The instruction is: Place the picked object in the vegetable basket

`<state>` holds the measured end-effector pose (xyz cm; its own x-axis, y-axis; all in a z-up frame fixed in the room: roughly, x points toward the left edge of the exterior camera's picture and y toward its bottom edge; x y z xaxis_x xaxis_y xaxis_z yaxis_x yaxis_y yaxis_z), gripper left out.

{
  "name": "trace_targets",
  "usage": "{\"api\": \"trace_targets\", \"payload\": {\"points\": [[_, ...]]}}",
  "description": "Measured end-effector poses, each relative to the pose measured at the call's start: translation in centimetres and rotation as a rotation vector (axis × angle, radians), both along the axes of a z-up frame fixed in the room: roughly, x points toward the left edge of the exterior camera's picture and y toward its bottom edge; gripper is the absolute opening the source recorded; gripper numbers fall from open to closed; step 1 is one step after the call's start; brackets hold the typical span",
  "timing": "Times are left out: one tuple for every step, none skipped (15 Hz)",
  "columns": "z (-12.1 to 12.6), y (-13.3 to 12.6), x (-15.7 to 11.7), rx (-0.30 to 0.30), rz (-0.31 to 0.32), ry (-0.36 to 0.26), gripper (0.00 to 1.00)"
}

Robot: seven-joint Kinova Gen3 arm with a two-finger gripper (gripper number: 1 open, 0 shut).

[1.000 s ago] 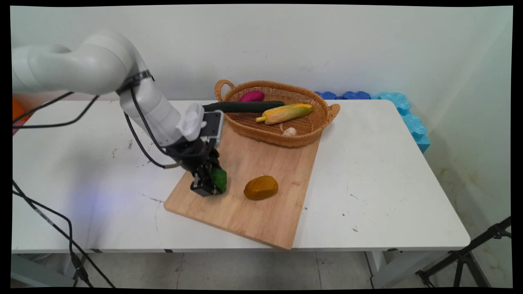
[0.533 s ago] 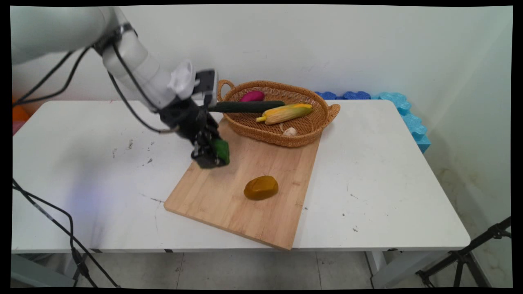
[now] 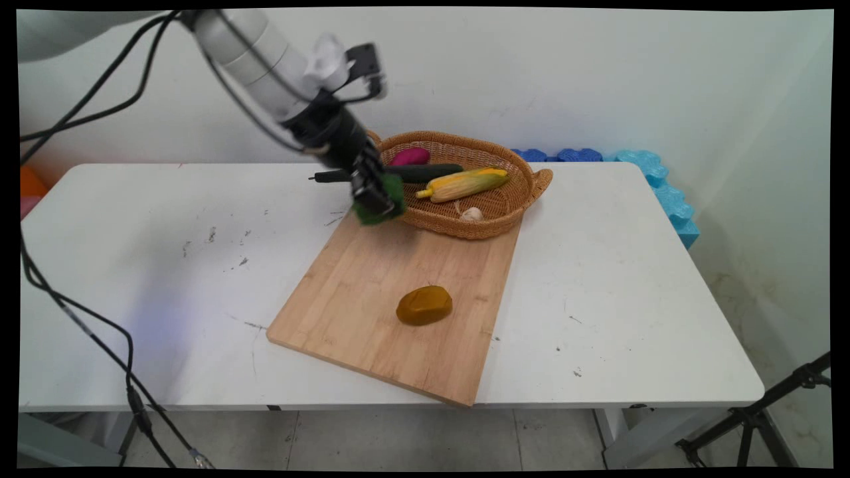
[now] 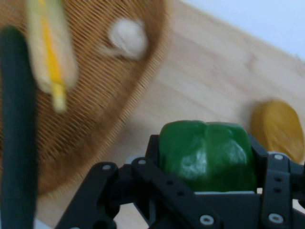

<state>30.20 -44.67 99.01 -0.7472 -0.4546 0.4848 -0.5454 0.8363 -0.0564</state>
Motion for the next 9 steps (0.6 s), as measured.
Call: {"api": "trace_targets", "payload": {"points": [[0.3, -1.0, -0.6, -0.008, 0.019, 0.006, 0.00], [0.5, -2.3, -1.3, -0.016, 0.041, 0.012, 0.00], [0.6, -3.5, -2.1, -0.023, 0.060, 0.016, 0.00], [0.6, -4.5, -2.7, -0.028, 0.076, 0.019, 0.00], [0.5, -5.2, -3.2, -0.030, 0.086, 0.021, 0.00], [0.4, -6.1, -3.9, -0.033, 0.101, 0.023, 0.00], [0.1, -7.3, -4.7, -0.036, 0.117, 0.025, 0.00], [-0.3, -8.5, -5.5, -0.039, 0.133, 0.026, 0.00], [-0.7, -9.4, -6.1, -0.042, 0.147, 0.027, 0.00]]}}
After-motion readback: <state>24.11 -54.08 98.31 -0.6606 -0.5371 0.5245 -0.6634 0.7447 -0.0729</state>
